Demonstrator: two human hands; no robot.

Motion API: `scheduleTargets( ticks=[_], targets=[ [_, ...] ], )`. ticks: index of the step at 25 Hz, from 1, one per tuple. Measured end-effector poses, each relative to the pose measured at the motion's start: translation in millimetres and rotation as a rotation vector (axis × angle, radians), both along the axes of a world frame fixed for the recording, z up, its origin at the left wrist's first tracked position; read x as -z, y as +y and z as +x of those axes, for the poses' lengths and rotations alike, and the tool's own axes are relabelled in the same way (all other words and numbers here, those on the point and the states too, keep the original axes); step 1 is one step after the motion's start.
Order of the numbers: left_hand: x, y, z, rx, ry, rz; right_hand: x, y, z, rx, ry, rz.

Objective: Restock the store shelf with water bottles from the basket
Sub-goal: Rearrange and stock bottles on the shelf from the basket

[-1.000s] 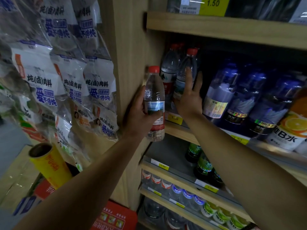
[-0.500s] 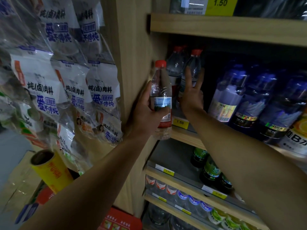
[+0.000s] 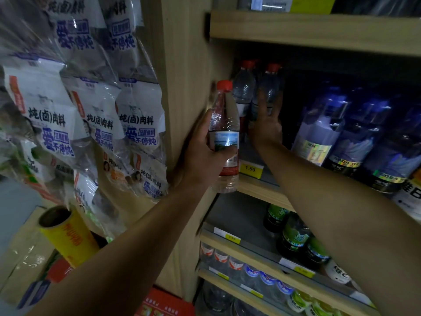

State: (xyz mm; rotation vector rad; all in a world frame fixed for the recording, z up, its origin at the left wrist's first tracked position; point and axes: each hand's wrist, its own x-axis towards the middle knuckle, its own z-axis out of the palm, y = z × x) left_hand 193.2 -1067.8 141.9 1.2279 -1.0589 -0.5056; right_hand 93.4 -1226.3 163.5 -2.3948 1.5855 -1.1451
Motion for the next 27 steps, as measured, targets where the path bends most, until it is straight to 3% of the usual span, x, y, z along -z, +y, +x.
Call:
scheduleTargets(
  ticks=[13,21,27],
  targets=[
    [-1,51,-6,0.03,-0.008,0.017,-14,85,-18,-0.125,0.159,0.107],
    [-4,65,-16,0.12,0.0,0.047,9,170,-86,-0.003,0.126,-0.061],
    [-19,46,-52,0.156,-0.045,-0.075,8,202,-144,0.195,0.198,-0.059]
  ],
)
